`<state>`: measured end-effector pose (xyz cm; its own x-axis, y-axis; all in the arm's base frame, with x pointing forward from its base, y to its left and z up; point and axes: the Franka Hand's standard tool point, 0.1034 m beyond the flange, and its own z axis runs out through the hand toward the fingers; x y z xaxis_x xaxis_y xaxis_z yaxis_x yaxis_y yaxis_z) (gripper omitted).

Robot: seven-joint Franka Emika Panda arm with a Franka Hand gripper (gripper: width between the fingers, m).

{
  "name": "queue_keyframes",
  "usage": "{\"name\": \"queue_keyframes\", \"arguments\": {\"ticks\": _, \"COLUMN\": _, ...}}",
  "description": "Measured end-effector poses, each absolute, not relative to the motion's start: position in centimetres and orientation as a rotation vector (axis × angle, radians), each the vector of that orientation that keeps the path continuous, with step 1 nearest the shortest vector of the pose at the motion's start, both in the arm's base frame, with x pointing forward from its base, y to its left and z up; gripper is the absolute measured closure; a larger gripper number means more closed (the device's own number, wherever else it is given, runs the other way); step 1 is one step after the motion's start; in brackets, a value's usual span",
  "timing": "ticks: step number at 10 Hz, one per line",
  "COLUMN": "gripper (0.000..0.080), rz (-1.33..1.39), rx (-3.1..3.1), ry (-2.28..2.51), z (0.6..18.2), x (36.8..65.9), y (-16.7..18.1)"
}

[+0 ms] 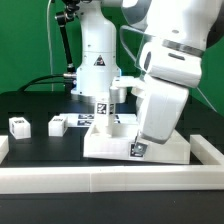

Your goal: Assemble square table

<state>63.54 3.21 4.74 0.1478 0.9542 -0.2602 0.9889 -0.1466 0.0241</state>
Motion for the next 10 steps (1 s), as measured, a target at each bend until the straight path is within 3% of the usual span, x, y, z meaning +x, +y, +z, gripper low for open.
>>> {"name": "queue_keyframes", "arguments": {"ticks": 5, "gripper": 0.0739, "rz": -0.278, "rx": 2.228, "ry": 1.944, "z": 3.8, "x": 63.8, "y": 5.7}}
{"name": "queue_keyframes", "arguments": {"ticks": 9, "gripper": 0.0739, "rz": -0.282, "rx": 2.224, "ry": 1.947, "z": 3.8, "x": 63.8, "y": 5.4}}
{"name": "queue_keyframes", "arguments": {"ticks": 10, "gripper": 0.0556, "rz": -0.282, "rx": 2.226, "ry": 1.945, "z": 3.8, "x": 63.8, "y": 5.4}}
